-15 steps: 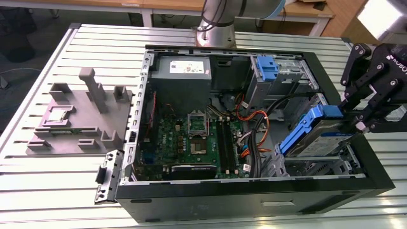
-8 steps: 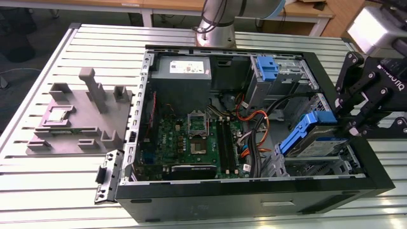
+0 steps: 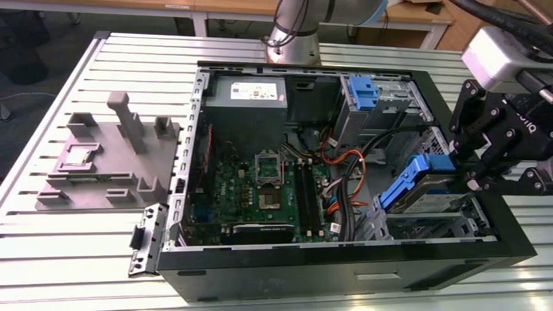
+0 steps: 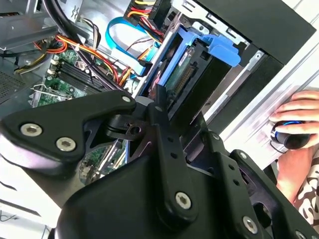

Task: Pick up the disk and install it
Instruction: 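Insert the disk into the insertion slot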

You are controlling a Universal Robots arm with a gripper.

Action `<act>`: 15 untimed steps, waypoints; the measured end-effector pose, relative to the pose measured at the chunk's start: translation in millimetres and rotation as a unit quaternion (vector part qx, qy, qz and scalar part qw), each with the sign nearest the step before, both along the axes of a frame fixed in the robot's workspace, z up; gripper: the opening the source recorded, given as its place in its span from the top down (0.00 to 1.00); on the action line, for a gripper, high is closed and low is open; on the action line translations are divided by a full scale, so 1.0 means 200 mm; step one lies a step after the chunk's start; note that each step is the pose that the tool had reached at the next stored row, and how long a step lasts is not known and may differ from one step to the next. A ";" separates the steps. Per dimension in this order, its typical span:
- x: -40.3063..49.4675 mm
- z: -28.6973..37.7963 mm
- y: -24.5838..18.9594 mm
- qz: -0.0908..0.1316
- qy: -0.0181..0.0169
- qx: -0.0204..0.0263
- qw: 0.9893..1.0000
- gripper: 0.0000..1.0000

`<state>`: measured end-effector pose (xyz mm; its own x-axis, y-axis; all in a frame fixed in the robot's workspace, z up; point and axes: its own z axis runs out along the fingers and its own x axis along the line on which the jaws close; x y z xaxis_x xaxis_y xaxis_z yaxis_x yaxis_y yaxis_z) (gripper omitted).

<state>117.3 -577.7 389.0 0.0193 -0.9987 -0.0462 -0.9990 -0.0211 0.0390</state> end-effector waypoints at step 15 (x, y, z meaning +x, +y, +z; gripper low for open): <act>0.000 -0.002 0.000 0.000 0.000 0.000 1.000 0.52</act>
<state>117.3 -577.8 388.7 0.0192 -0.9987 -0.0465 -0.9990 -0.0210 0.0390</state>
